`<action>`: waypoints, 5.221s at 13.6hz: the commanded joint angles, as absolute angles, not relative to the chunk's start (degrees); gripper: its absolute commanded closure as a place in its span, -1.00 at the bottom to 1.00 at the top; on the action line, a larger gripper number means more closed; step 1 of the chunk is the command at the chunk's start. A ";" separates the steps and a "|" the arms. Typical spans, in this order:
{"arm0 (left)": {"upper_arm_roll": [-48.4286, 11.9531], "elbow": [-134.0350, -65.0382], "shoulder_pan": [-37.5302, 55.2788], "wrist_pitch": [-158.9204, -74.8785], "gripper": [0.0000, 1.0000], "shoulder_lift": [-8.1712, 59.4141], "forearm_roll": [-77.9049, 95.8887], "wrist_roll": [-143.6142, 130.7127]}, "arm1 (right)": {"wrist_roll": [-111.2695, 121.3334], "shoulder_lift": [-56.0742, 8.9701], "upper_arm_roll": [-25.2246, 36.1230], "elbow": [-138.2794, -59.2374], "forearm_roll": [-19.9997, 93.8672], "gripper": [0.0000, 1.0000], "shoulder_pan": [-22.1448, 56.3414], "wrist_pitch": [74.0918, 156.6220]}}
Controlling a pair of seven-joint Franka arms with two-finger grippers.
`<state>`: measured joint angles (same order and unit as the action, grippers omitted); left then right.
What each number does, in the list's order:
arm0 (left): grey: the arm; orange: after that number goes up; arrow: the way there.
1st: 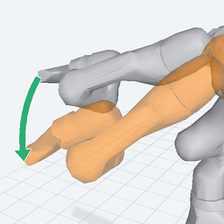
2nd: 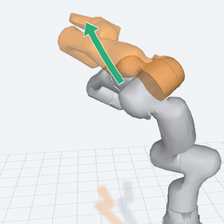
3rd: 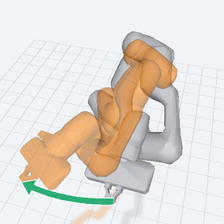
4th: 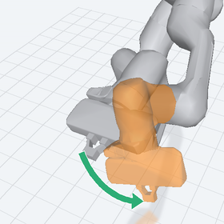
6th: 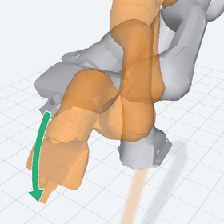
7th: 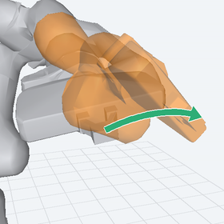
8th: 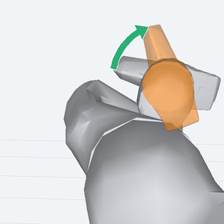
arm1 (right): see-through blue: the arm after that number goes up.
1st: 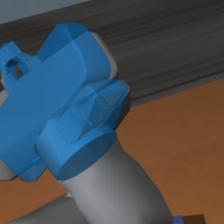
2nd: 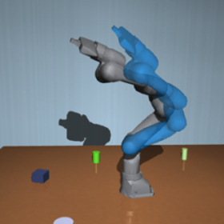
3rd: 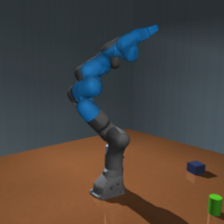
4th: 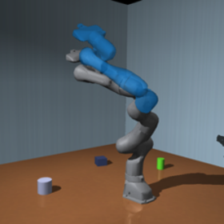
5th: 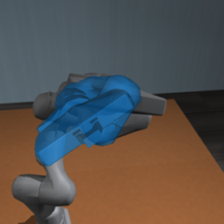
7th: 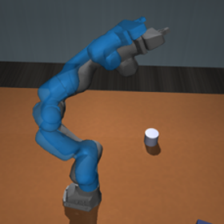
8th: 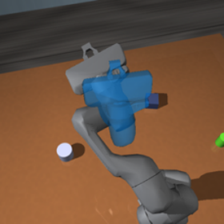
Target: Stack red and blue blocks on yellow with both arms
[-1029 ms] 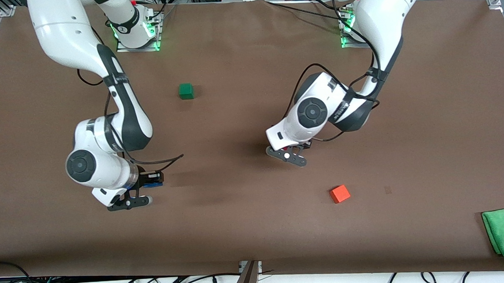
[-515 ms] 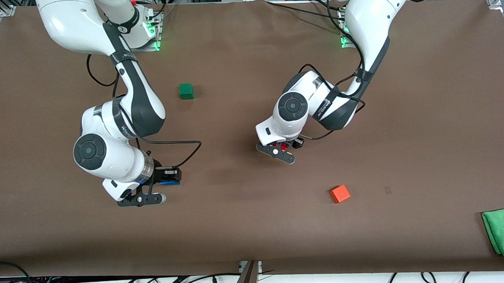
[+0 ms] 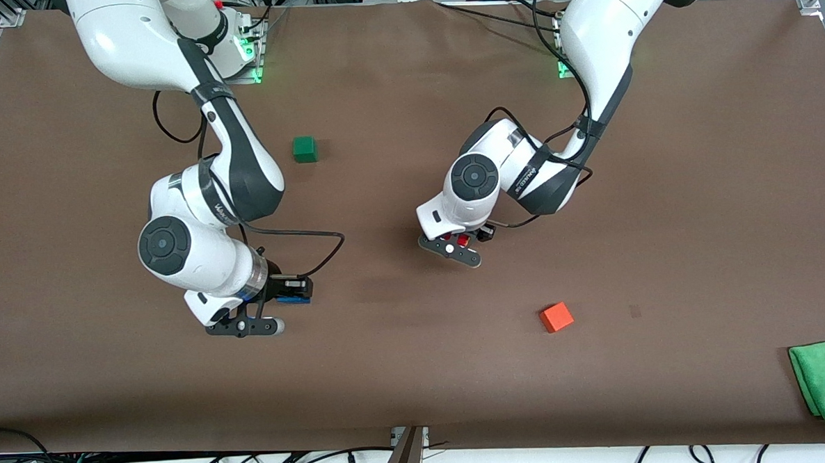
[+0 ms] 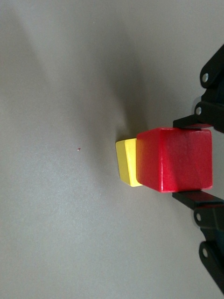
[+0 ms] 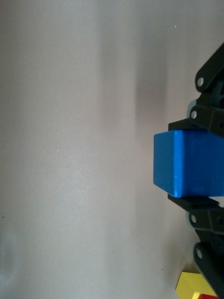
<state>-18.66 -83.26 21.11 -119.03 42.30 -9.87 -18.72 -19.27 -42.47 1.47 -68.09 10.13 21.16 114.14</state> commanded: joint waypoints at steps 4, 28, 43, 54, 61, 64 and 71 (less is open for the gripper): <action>-18.28 -73.84 17.77 -111.04 -1.00 40.35 -10.72 -20.66 | -26.00 -43.15 1.05 -66.09 10.90 0.61 23.55 114.26; -5.19 -83.15 -4.31 -86.31 -1.00 9.14 -0.79 -8.61 | -74.00 -51.59 2.29 -62.14 5.90 0.48 47.29 133.15; -5.27 -82.18 -4.13 -86.40 -1.00 9.67 -1.05 -8.96 | -73.65 -51.42 2.37 -62.14 3.51 -0.98 47.46 132.29; -5.45 -82.18 -4.04 -86.40 -1.00 9.67 -1.14 -8.96 | -32.91 -24.90 5.62 -74.43 9.13 -0.99 27.97 99.97; -5.54 -81.91 -4.04 -86.40 -1.00 9.67 -1.14 -8.88 | -18.38 -5.21 9.31 -93.59 8.79 -0.99 21.09 95.01; -5.54 -81.83 -4.13 -86.40 -1.00 9.67 -1.14 -8.88 | -11.10 -2.64 10.46 -95.10 5.91 -0.99 20.83 94.31; -5.54 -81.83 -4.13 -86.40 -1.00 9.67 -1.23 -8.96 | -5.80 -3.25 10.46 -92.38 0.35 -0.99 20.74 92.29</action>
